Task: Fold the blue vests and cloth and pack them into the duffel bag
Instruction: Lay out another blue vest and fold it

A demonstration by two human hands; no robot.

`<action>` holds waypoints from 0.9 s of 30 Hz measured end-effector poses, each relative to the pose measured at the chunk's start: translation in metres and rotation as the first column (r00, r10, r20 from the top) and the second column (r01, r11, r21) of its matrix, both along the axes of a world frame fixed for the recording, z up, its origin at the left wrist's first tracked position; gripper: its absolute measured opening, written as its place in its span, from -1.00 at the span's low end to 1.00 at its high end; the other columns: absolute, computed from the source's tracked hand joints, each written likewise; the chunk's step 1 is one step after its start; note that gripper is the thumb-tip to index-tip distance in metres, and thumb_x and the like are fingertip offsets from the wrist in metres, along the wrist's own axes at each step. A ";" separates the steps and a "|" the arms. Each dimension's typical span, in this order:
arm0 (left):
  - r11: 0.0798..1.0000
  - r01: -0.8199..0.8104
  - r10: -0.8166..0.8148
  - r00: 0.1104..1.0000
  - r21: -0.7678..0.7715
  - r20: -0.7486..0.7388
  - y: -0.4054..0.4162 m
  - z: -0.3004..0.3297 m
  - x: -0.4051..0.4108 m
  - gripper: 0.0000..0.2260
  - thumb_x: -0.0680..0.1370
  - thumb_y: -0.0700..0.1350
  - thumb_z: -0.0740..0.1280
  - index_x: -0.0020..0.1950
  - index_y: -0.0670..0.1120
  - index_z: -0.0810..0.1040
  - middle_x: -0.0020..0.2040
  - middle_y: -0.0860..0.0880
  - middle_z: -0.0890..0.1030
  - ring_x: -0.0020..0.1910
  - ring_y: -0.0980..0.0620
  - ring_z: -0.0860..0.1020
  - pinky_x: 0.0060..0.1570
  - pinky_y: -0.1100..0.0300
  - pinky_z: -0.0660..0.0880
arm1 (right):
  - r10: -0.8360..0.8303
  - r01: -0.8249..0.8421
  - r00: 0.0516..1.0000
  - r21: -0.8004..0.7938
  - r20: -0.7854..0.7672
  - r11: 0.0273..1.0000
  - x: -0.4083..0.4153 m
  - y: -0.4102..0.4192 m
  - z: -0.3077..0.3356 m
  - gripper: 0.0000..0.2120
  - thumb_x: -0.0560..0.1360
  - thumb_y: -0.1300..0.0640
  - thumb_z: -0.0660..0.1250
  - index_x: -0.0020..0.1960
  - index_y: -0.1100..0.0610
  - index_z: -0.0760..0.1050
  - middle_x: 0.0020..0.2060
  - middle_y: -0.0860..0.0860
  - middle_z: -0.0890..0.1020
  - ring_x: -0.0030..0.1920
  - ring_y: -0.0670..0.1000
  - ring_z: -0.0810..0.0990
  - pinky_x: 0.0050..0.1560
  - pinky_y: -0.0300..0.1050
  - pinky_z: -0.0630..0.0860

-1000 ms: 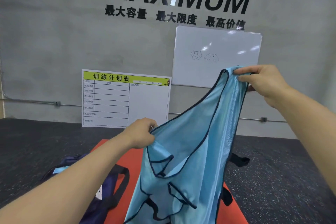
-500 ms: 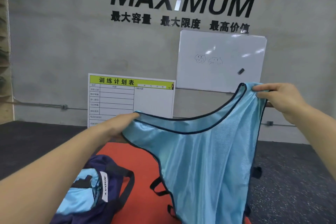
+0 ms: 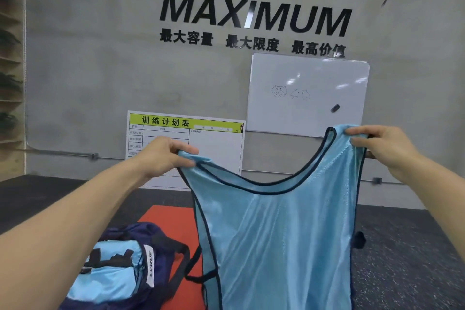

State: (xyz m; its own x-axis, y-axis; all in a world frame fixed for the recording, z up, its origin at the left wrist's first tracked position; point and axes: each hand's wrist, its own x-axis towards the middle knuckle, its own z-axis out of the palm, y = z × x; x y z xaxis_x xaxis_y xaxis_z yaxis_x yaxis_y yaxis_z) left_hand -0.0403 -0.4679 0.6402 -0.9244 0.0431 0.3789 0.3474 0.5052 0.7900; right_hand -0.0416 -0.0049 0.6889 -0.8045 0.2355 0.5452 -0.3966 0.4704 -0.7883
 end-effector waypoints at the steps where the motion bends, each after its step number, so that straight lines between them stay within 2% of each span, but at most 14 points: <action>1: 0.993 -0.081 0.075 0.994 -0.089 -0.075 -0.001 0.004 0.002 -0.84 0.48 -0.23 0.52 0.02 -0.03 0.74 -0.10 0.03 0.70 -0.13 0.06 0.60 -0.25 0.35 0.43 | 0.015 -0.015 1.000 0.002 -0.001 1.000 0.004 0.000 0.001 -0.80 0.55 0.27 0.45 0.11 0.06 0.70 0.14 0.03 0.65 0.02 -0.13 0.60 -0.06 -0.26 0.47; 3: 0.968 -0.195 0.161 0.966 -0.158 -0.202 -0.002 0.011 0.008 -0.98 0.49 -0.14 0.53 -0.11 -0.02 0.74 -0.28 0.06 0.62 -0.31 0.04 0.48 -0.38 0.27 0.35 | 0.052 -0.052 0.999 0.008 0.000 0.999 0.013 -0.003 0.003 -0.78 0.55 0.27 0.45 0.14 0.05 0.69 0.13 0.00 0.65 0.04 -0.14 0.60 -0.06 -0.27 0.47; 4: 0.962 -0.220 0.177 0.952 -0.159 -0.249 -0.003 0.014 0.011 -0.95 0.50 -0.08 0.53 -0.15 -0.03 0.73 -0.33 0.03 0.58 -0.35 0.02 0.43 -0.39 0.23 0.32 | 0.076 -0.076 0.997 0.013 0.000 0.997 0.018 -0.004 0.005 -0.77 0.55 0.27 0.44 0.16 0.05 0.69 0.12 -0.02 0.66 0.03 -0.14 0.61 -0.06 -0.27 0.48; 6: 0.950 -0.265 0.202 0.923 -0.164 -0.327 -0.004 0.021 0.019 -0.85 0.51 -0.02 0.52 -0.20 -0.07 0.70 -0.31 -0.06 0.56 -0.35 -0.01 0.42 -0.37 0.18 0.30 | 0.129 -0.129 0.992 0.024 0.010 0.991 0.028 -0.006 0.008 -0.76 0.55 0.26 0.44 0.17 0.04 0.69 0.12 -0.03 0.67 0.05 -0.08 0.64 -0.04 -0.24 0.52; 8: 0.946 -0.287 0.213 0.901 -0.151 -0.379 -0.007 0.029 0.027 -0.78 0.52 0.00 0.50 -0.23 -0.11 0.64 -0.25 -0.09 0.57 -0.34 0.03 0.44 -0.37 0.17 0.33 | 0.161 -0.162 0.987 0.059 0.022 0.985 0.038 -0.006 0.010 -0.75 0.54 0.25 0.45 0.16 0.00 0.70 0.13 0.00 0.68 0.10 0.02 0.66 0.08 -0.09 0.59; 10: 0.956 -0.270 0.209 0.902 -0.114 -0.377 -0.009 0.035 0.036 -0.70 0.53 0.04 0.48 -0.24 -0.15 0.58 -0.34 -0.06 0.48 -0.47 0.11 0.32 -0.46 0.20 0.26 | 0.174 -0.176 0.984 0.107 0.034 0.978 0.047 -0.006 0.012 -0.75 0.54 0.23 0.45 0.16 -0.03 0.70 0.13 0.01 0.69 0.14 0.09 0.66 0.21 0.06 0.60; 11: 0.960 -0.260 0.204 0.901 -0.102 -0.383 -0.009 0.038 0.040 -0.67 0.53 0.05 0.47 -0.25 -0.17 0.54 -0.39 -0.04 0.43 -0.51 0.12 0.27 -0.47 0.20 0.23 | 0.182 -0.186 0.982 0.129 0.038 0.974 0.052 -0.007 0.013 -0.75 0.55 0.23 0.45 0.16 -0.03 0.70 0.12 0.01 0.70 0.14 0.10 0.66 0.21 0.07 0.60; 13: 0.960 -0.261 0.199 0.891 -0.102 -0.409 -0.009 0.044 0.049 -0.67 0.55 0.05 0.45 -0.25 -0.16 0.52 -0.41 -0.01 0.43 -0.49 0.10 0.26 -0.46 0.21 0.22 | 0.213 -0.218 0.976 0.160 0.048 0.963 0.064 -0.011 0.013 -0.76 0.55 0.23 0.43 0.15 -0.02 0.71 0.09 0.00 0.72 0.08 0.05 0.69 0.07 -0.07 0.64; 16: 0.964 -0.225 0.142 0.885 -0.141 -0.443 -0.009 0.053 0.066 -0.78 0.57 0.04 0.43 -0.10 -0.07 0.52 -0.31 -0.02 0.61 -0.41 0.05 0.36 -0.37 0.19 0.30 | 0.247 -0.257 0.966 0.217 0.071 0.942 0.079 -0.016 0.012 -0.78 0.57 0.24 0.41 0.11 -0.01 0.72 0.07 -0.04 0.73 -0.01 -0.03 0.72 -0.11 -0.25 0.63; 18: 0.971 -0.166 0.077 0.902 -0.174 -0.425 -0.008 0.057 0.078 -0.83 0.61 0.03 0.38 -0.01 -0.02 0.45 -0.30 0.01 0.63 -0.42 0.07 0.33 -0.34 0.14 0.29 | 0.261 -0.282 0.959 0.275 0.109 0.919 0.090 -0.020 0.011 -0.77 0.58 0.22 0.40 0.09 -0.07 0.73 0.05 -0.13 0.73 -0.01 -0.07 0.72 -0.08 -0.23 0.64; 20: 0.968 -0.099 0.003 0.922 -0.229 -0.387 -0.007 0.059 0.087 -0.91 0.65 -0.03 0.32 0.01 0.01 0.43 -0.33 0.08 0.62 -0.45 0.14 0.30 -0.33 0.13 0.28 | 0.263 -0.303 0.951 0.317 0.166 0.899 0.096 -0.021 0.010 -0.75 0.60 0.19 0.39 0.11 -0.12 0.72 0.05 -0.16 0.73 0.02 -0.07 0.71 0.03 -0.13 0.65; 22: 0.961 -0.051 -0.050 0.935 -0.273 -0.351 -0.007 0.058 0.090 -0.93 0.66 -0.12 0.28 0.00 0.01 0.42 -0.23 0.05 0.66 -0.37 0.11 0.33 -0.24 0.10 0.30 | 0.280 -0.342 0.934 0.340 0.220 0.876 0.104 -0.023 0.008 -0.74 0.61 0.18 0.38 0.16 -0.14 0.70 0.08 -0.12 0.73 0.05 -0.04 0.71 0.11 -0.05 0.64; 24: 0.952 -0.017 -0.088 0.942 -0.306 -0.324 -0.009 0.052 0.087 -0.90 0.66 -0.19 0.26 -0.01 -0.01 0.42 -0.13 -0.04 0.66 -0.25 0.01 0.36 -0.17 0.09 0.30 | 0.292 -0.367 0.924 0.351 0.248 0.861 0.109 -0.024 0.003 -0.73 0.61 0.18 0.38 0.17 -0.15 0.69 0.11 -0.06 0.72 0.03 -0.06 0.72 0.03 -0.14 0.64; 27: 0.928 0.012 -0.115 0.960 -0.371 -0.255 -0.011 0.037 0.080 -0.86 0.62 -0.26 0.22 -0.06 -0.04 0.46 -0.17 0.02 0.61 -0.21 -0.03 0.37 -0.12 0.09 0.31 | 0.290 -0.367 0.921 0.332 0.260 0.869 0.112 -0.026 -0.008 -0.74 0.62 0.22 0.36 0.18 -0.08 0.68 0.05 0.04 0.69 -0.23 -0.18 0.68 -0.36 -0.34 0.53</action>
